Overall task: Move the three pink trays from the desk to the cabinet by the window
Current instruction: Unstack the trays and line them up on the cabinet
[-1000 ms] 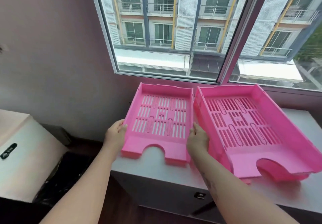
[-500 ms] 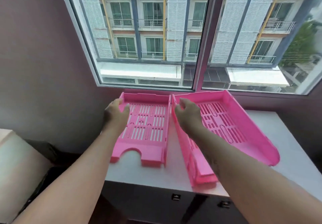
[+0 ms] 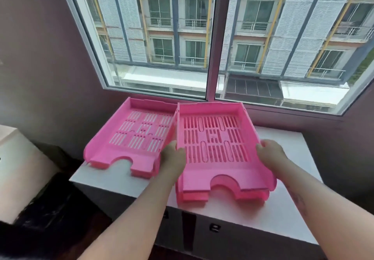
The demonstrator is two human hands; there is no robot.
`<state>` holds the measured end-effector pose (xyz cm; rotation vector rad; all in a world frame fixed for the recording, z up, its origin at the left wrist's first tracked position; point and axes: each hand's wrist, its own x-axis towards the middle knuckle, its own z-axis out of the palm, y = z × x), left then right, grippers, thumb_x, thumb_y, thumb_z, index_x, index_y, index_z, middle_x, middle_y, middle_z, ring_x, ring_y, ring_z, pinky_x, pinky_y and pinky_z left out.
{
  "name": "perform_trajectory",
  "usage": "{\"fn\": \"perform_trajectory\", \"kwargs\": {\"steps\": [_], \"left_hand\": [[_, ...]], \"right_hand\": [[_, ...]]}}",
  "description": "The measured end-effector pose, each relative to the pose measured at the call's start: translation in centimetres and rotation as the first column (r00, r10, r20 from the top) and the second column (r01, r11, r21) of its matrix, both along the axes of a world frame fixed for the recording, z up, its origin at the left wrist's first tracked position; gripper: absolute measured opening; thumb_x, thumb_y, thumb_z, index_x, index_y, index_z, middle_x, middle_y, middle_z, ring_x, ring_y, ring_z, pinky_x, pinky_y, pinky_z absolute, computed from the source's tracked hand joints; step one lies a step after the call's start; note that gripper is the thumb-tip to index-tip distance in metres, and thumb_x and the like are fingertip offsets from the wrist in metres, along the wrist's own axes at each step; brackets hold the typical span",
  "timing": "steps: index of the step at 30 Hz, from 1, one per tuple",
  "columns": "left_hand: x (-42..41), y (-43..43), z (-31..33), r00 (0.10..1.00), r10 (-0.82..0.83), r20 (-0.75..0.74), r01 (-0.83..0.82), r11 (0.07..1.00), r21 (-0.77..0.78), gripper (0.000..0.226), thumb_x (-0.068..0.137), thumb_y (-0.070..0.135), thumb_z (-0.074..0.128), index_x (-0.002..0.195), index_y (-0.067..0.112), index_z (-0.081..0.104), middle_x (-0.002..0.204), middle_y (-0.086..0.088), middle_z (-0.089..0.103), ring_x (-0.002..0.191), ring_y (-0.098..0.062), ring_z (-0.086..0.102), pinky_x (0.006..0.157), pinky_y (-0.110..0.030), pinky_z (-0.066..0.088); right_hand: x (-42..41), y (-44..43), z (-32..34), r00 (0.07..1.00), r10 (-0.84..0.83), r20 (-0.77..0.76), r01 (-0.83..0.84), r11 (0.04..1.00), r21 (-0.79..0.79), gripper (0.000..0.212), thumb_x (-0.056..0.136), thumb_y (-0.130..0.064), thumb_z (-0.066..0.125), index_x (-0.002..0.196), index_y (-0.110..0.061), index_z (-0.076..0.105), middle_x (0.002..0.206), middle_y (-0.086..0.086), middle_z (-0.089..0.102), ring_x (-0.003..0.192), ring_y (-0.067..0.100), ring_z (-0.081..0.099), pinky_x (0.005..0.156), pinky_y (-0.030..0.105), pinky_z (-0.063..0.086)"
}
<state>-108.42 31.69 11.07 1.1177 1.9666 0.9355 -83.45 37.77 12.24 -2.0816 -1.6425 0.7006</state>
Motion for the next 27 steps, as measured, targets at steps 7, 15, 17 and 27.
{"fn": "perform_trajectory", "kwargs": {"steps": [7,15,17,27], "left_hand": [[-1.1,1.6,0.6,0.990,-0.057,-0.129,0.054,0.998,-0.023,0.050,0.099,0.008,0.037,0.149,0.005,0.040,0.148,-0.018,0.051,0.114,-0.036,0.062,0.087,-0.037,0.055],[-4.9,5.0,0.8,0.975,-0.135,-0.178,0.125,0.990,-0.065,0.027,0.099,0.009,0.041,0.114,0.009,0.063,0.117,-0.011,0.064,0.098,-0.032,0.067,0.085,-0.045,0.055],[-5.1,5.3,0.8,0.974,-0.146,-0.173,0.138,0.989,-0.061,0.030,0.098,0.008,0.041,0.076,0.029,0.043,0.083,0.004,0.050,0.069,-0.011,0.049,0.064,-0.029,0.048],[2.2,5.8,2.7,0.980,-0.199,-0.013,0.199,0.974,0.108,0.017,0.083,0.004,0.042,0.077,-0.002,0.057,0.071,-0.010,0.040,0.064,-0.017,0.033,0.056,-0.034,0.025]], "right_hand": [[-0.5,-0.8,-2.3,0.972,-0.040,-0.230,0.045,0.999,0.018,0.033,0.095,-0.009,0.033,0.105,-0.005,0.064,0.099,0.017,0.066,0.087,0.033,0.060,0.067,0.036,0.046],[-4.3,-1.2,-2.9,0.942,-0.164,-0.294,0.175,0.985,0.010,0.030,0.098,-0.012,0.032,0.112,-0.003,0.057,0.103,0.015,0.060,0.089,0.031,0.054,0.074,0.034,0.042],[-4.1,-1.1,-2.3,0.944,-0.170,-0.282,0.179,0.984,0.007,0.029,0.098,-0.011,0.033,0.110,-0.002,0.057,0.103,0.015,0.060,0.088,0.031,0.055,0.072,0.034,0.042],[4.5,-1.8,3.7,0.982,-0.150,-0.112,0.164,0.978,0.127,0.019,0.097,-0.007,0.037,0.096,-0.010,0.056,0.084,0.009,0.054,0.068,0.024,0.046,0.050,0.023,0.030]]}}
